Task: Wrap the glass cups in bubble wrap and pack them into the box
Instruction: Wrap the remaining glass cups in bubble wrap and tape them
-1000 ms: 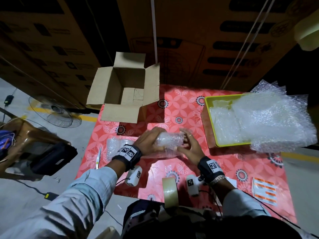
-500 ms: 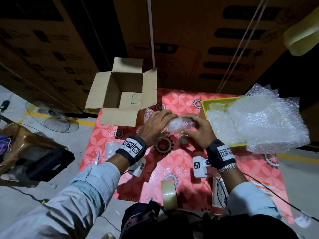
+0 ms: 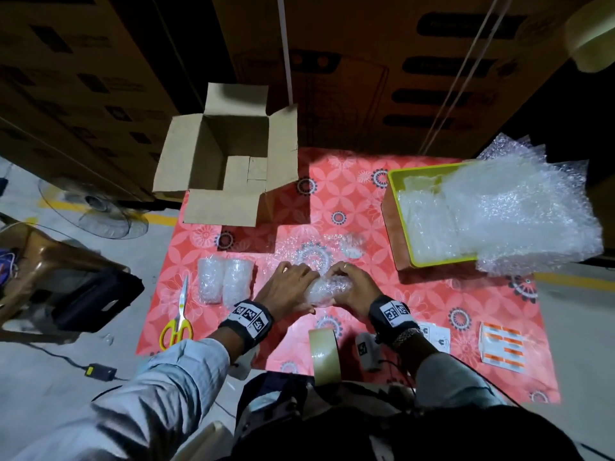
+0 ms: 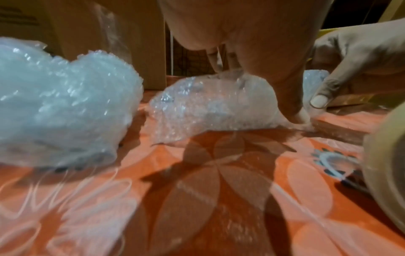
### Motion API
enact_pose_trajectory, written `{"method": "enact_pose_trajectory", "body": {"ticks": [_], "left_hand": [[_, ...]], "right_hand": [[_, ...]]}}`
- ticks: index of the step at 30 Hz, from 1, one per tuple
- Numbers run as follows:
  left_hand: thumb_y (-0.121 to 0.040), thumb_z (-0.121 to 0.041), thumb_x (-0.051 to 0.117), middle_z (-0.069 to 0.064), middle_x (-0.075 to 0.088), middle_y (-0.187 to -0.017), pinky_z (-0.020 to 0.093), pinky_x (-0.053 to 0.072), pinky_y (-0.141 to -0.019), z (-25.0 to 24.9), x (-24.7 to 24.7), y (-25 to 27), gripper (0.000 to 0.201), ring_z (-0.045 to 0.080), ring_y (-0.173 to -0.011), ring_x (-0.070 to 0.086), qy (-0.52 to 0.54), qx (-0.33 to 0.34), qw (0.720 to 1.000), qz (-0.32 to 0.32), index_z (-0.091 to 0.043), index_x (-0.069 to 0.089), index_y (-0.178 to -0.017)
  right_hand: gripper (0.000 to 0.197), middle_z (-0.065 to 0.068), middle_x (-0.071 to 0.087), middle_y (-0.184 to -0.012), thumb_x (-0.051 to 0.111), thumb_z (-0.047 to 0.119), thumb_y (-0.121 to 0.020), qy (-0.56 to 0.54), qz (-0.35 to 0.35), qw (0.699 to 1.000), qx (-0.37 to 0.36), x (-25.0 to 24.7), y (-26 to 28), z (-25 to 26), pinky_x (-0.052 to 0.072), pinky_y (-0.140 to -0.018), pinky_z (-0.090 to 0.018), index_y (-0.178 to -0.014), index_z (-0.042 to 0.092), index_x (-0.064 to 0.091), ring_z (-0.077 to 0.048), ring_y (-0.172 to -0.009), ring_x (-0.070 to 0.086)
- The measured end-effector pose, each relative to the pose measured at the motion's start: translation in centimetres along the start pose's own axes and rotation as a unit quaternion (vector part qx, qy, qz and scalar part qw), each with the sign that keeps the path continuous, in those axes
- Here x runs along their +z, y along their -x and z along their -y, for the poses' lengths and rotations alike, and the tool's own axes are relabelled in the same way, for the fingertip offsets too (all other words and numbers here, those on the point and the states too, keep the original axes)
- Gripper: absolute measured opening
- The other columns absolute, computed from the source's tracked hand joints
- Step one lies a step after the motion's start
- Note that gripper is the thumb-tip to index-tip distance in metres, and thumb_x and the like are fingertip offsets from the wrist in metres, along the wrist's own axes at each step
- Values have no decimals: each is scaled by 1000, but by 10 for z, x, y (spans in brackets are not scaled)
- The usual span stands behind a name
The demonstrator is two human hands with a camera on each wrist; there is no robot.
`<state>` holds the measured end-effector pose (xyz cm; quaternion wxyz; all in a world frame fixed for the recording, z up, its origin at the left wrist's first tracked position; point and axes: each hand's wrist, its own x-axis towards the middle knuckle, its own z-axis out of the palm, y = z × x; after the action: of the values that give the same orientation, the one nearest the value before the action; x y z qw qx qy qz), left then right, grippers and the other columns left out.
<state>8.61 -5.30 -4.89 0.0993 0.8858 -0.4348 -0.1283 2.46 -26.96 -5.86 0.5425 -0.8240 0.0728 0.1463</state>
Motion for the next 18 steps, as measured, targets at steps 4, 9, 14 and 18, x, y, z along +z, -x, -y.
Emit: {"method": "enact_pose_trajectory", "body": {"ticks": [4,9,14,18], "left_hand": [[-86,-51,76,8,57,-135,45,35,-107,-1,10,8,72,28,-122,55,45,-8,999,15,-15,52,-143],[-89,-48,74,8,59,-136,42,31,-107,2,10,3,69,27,-121,56,70,-19,997,28,-14,50,-144],[-83,-49,80,6,59,-136,42,28,-110,5,16,-3,76,27,-121,57,63,-39,997,38,-17,48,-145],[-83,-48,79,6,59,-134,41,28,-108,5,20,-8,76,27,-120,56,54,-42,997,47,-17,48,-145]], "right_hand": [[52,8,66,-103,85,0,-65,15,4,1000,15,7,4,-15,54,-85,-26,-97,32,60,-13,-101,63],[49,8,70,-98,85,5,-62,9,3,999,41,3,5,-17,59,-81,-36,-97,30,62,-17,-95,67],[49,4,72,-99,87,16,-59,12,33,997,62,-2,-1,-17,61,-81,-45,-99,35,66,-22,-92,70],[49,5,68,-107,81,38,-56,18,61,996,60,-4,-4,-23,56,-93,-40,-103,33,65,-16,-99,67]]}}
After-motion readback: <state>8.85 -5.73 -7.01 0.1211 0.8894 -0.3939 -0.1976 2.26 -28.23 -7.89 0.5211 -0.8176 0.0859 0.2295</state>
